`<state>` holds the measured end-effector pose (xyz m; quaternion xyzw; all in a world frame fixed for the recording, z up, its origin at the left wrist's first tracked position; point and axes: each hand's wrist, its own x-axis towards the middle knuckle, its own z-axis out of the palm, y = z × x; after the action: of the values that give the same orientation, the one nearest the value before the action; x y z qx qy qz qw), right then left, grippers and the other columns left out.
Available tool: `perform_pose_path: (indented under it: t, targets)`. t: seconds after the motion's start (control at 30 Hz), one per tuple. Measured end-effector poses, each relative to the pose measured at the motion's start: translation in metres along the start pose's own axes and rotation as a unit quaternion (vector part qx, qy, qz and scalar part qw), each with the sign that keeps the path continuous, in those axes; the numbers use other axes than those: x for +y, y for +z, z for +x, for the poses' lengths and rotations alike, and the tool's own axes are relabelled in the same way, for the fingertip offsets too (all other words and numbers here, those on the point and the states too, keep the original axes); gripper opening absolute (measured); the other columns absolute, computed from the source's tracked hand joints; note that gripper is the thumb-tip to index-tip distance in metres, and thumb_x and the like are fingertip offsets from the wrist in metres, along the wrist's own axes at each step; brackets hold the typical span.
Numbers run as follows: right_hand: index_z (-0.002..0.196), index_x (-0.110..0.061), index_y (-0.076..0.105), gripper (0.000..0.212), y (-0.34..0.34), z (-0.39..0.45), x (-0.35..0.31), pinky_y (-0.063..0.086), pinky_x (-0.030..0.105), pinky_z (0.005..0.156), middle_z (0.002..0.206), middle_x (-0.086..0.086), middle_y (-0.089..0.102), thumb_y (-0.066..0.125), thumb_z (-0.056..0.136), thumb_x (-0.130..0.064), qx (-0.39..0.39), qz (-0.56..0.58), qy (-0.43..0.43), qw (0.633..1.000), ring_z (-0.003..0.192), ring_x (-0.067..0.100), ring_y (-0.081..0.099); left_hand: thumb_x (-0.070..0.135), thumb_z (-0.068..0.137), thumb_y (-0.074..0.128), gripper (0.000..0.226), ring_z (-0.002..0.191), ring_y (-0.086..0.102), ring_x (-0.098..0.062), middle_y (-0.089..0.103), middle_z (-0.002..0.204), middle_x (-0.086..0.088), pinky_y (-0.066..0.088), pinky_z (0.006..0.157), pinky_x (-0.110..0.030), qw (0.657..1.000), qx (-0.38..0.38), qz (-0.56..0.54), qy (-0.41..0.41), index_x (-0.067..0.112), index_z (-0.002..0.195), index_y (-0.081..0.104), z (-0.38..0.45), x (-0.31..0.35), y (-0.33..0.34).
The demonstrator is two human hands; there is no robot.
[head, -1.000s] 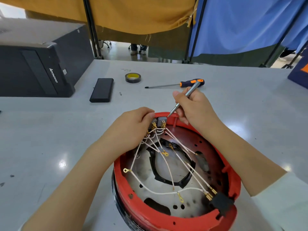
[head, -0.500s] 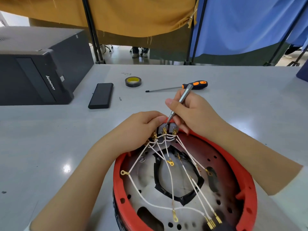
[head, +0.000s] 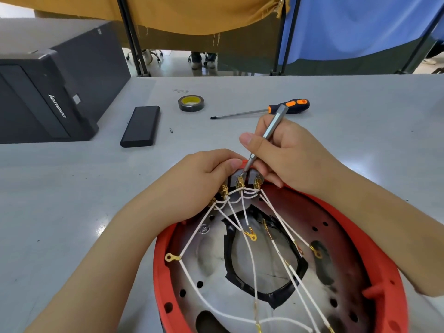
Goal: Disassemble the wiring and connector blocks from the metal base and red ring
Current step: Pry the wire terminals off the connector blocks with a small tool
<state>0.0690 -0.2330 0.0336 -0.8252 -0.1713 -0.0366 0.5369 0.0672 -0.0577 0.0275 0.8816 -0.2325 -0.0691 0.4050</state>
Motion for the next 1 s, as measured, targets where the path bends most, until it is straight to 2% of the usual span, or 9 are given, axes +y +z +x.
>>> perform_pose_path:
  t: [0.1, 0.27, 0.43, 0.57, 0.7, 1.0]
  targets:
    - [0.070, -0.017, 0.039, 0.032, 0.0009, 0.0005, -0.0021, 0.035, 0.016, 0.041, 0.044, -0.004, 0.048, 0.052, 0.097, -0.027, -0.003, -0.003, 0.003, 1.000, 0.032, 0.006, 0.041, 0.040, 0.098, 0.040, 0.023, 0.080, 0.053, 0.018, 0.064, 0.081, 0.030, 0.035, 0.064, 0.002, 1.000, -0.001, 0.000, -0.006, 0.048, 0.098, 0.061, -0.0004, -0.0001, -0.0001]
    - [0.070, -0.014, 0.037, 0.033, 0.0008, 0.0036, -0.0044, 0.035, 0.026, 0.039, 0.047, 0.003, 0.042, 0.050, 0.098, -0.024, -0.015, 0.011, 0.023, 1.000, 0.030, 0.013, 0.035, 0.040, 0.098, 0.040, 0.023, 0.086, 0.055, 0.013, 0.066, 0.091, 0.023, 0.038, 0.069, -0.001, 1.000, -0.004, -0.006, -0.011, 0.046, 0.101, 0.062, -0.0004, -0.0005, -0.0002]
    - [0.071, -0.014, 0.039, 0.032, 0.0015, -0.0005, -0.0027, 0.035, 0.021, 0.040, 0.045, 0.000, 0.045, 0.050, 0.098, -0.024, 0.008, 0.000, 0.002, 1.000, 0.031, 0.009, 0.038, 0.040, 0.098, 0.039, 0.025, 0.084, 0.056, 0.012, 0.067, 0.091, 0.023, 0.040, 0.071, -0.004, 1.000, -0.003, -0.004, -0.011, 0.044, 0.103, 0.063, 0.0002, -0.0018, -0.0002]
    - [0.072, -0.017, 0.040, 0.030, 0.0020, -0.0037, -0.0022, 0.039, 0.023, 0.046, 0.044, -0.002, 0.047, 0.050, 0.099, -0.027, 0.027, -0.013, -0.014, 0.999, 0.032, 0.009, 0.041, 0.039, 0.098, 0.039, 0.026, 0.084, 0.057, 0.010, 0.067, 0.092, 0.022, 0.041, 0.072, -0.006, 1.000, -0.002, -0.009, -0.012, 0.042, 0.105, 0.064, 0.0001, -0.0023, 0.0002]
    - [0.072, -0.014, 0.040, 0.031, 0.0023, -0.0006, -0.0042, 0.036, 0.016, 0.041, 0.043, -0.003, 0.047, 0.049, 0.099, -0.026, 0.020, -0.032, 0.003, 0.999, 0.031, 0.008, 0.041, 0.039, 0.098, 0.039, 0.025, 0.085, 0.056, 0.011, 0.067, 0.093, 0.022, 0.040, 0.071, -0.004, 1.000, -0.002, -0.008, -0.012, 0.043, 0.105, 0.063, -0.0003, -0.0014, -0.0002]
    - [0.072, -0.012, 0.037, 0.031, 0.0013, 0.0053, -0.0080, 0.034, 0.024, 0.036, 0.049, 0.006, 0.037, 0.047, 0.100, -0.022, -0.023, 0.012, 0.057, 0.998, 0.030, 0.014, 0.031, 0.038, 0.098, 0.040, 0.023, 0.083, 0.055, 0.013, 0.066, 0.090, 0.022, 0.037, 0.065, 0.000, 1.000, -0.003, -0.007, -0.010, 0.044, 0.101, 0.062, -0.0006, -0.0003, -0.0009]
